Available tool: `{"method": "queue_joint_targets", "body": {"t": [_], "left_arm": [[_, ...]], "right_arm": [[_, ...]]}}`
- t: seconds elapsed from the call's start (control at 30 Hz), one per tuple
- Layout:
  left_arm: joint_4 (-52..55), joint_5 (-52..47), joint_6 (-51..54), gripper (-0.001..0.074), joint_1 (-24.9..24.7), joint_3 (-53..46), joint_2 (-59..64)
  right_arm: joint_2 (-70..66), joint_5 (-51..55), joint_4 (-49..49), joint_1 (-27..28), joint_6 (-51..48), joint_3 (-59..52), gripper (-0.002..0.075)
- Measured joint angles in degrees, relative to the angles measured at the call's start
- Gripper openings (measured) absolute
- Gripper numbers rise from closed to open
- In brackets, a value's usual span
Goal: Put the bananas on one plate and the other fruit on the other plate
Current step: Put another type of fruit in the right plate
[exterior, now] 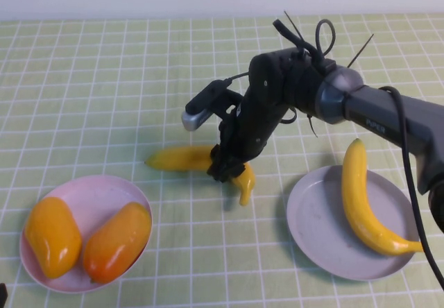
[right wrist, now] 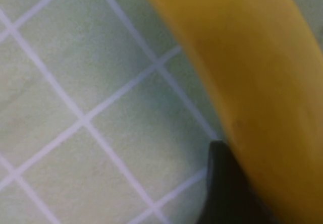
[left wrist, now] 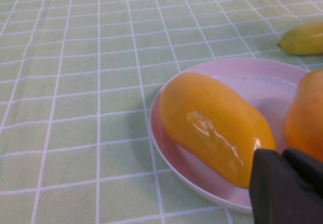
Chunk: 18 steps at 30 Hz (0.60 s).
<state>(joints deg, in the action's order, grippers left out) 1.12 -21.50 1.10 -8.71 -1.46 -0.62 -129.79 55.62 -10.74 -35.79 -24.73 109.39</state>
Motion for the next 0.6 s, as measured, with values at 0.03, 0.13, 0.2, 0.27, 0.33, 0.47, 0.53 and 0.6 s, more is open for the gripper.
{"method": "queue_joint_targets", "body": {"t": [0.03, 0.13, 0.2, 0.27, 0.33, 0.47, 0.53, 0.6], "left_arm": [[0.0, 0.0, 0.0, 0.0002, 0.0, 0.0, 0.0], [0.0, 0.0, 0.0, 0.0002, 0.0, 0.0, 0.0], [0.0, 0.0, 0.0, 0.0002, 0.0, 0.0, 0.0], [0.0, 0.0, 0.0, 0.0002, 0.0, 0.0, 0.0], [0.0, 0.0, 0.0, 0.0002, 0.0, 0.0, 0.0], [0.0, 0.0, 0.0, 0.0002, 0.0, 0.0, 0.0], [0.0, 0.0, 0.0, 0.0002, 0.0, 0.0, 0.0], [0.0, 0.0, 0.0, 0.0002, 0.0, 0.0, 0.0]], "right_arm": [[-0.1, 1.8, 0.0, 0.0, 1.9, 1.2, 0.0314], [-0.2, 8.3, 0.0, 0.0, 6.9, 6.1, 0.0314], [-0.2, 12.1, 0.0, 0.0, 10.7, 9.3, 0.0314], [0.2, 13.6, 0.1, 0.0, 13.3, 11.9, 0.0314], [1.7, 14.2, 0.6, 0.0, 15.4, 12.9, 0.0314], [6.4, 14.9, 3.9, 0.0, 18.8, 12.4, 0.0314], [10.0, 14.9, 6.1, 0.0, 20.6, 10.3, 0.0314], [13.9, 15.0, 7.5, 0.0, 21.9, 7.3, 0.0314]]}}
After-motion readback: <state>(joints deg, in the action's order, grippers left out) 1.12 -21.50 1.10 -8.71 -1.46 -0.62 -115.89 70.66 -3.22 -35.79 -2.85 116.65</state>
